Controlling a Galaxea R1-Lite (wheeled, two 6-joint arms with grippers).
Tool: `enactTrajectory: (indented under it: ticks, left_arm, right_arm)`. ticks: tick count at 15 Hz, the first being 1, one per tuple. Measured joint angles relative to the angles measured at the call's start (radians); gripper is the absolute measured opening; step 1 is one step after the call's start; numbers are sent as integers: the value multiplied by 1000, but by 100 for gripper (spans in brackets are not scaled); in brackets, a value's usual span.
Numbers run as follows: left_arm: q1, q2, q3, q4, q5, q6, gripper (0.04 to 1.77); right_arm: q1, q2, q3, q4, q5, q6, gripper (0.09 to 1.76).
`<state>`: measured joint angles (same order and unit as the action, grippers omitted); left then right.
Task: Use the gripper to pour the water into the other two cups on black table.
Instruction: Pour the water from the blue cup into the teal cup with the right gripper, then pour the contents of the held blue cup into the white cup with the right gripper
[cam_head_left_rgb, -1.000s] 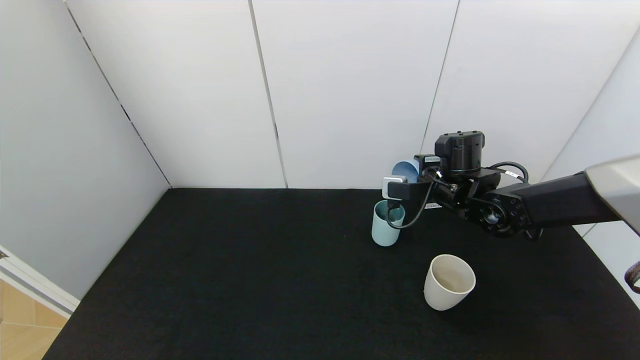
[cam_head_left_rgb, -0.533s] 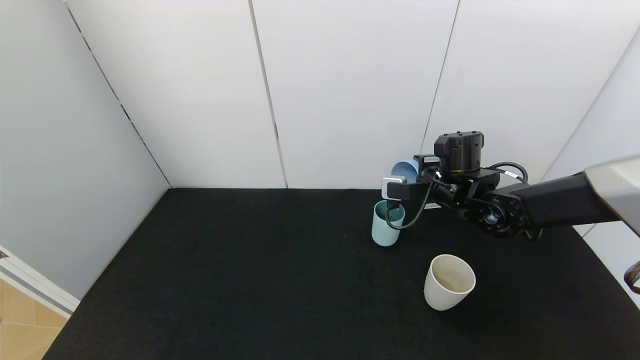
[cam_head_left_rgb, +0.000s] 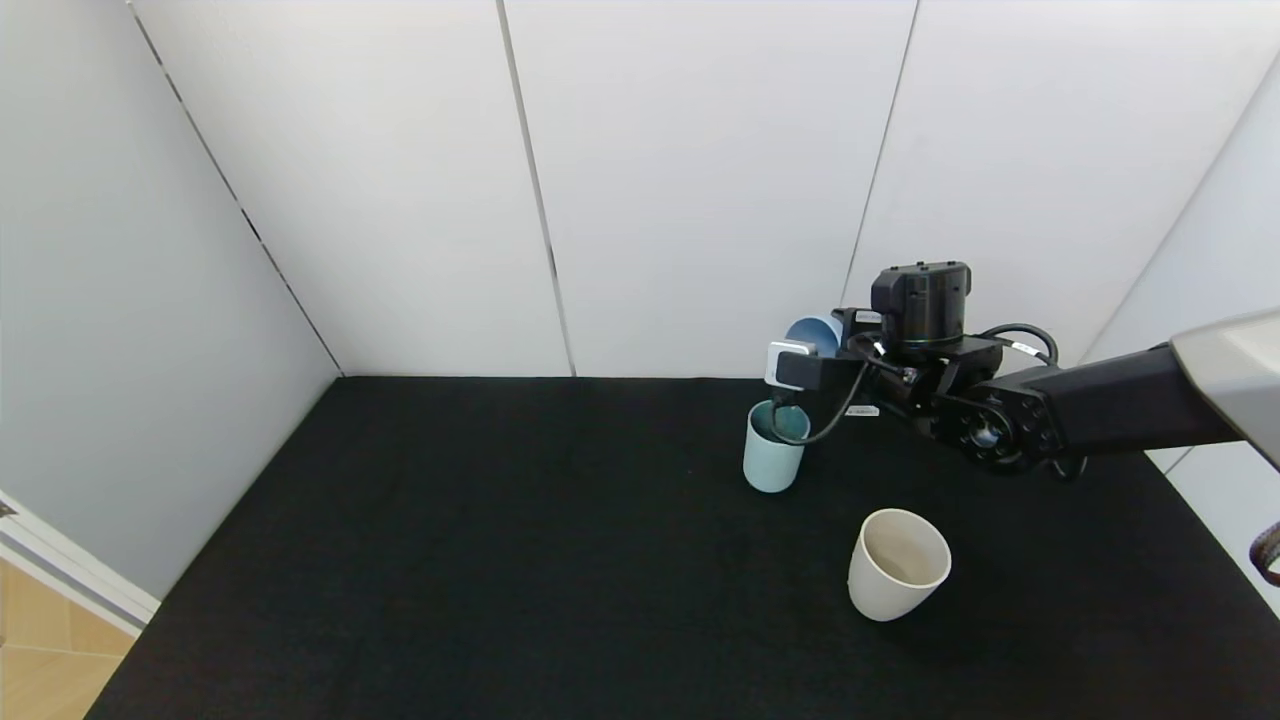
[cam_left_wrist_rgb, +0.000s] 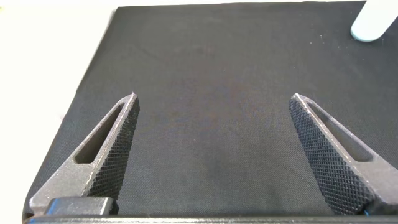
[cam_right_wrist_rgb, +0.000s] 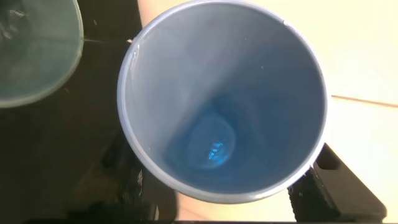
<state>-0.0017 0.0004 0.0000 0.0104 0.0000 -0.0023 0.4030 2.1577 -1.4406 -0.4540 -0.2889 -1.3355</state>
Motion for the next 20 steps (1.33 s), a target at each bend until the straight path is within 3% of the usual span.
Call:
enactTrajectory:
  ticks: [7,11,16,20]
  left_arm:
    - [0,0,0,-1,0,1,172]
    - [0,0,0,0,0,1,172]
    - [0,0,0,0,0,1,172]
    - [1,0,0,0,0,1,172]
  right_arm:
    - [8,-4,-19,8,1,263,127]
    - [6,-46,-35,94,2,415,127]
    - [-9,-154,20,100,20,443,127]
    - [-48,-287,155,99,58,445,127]
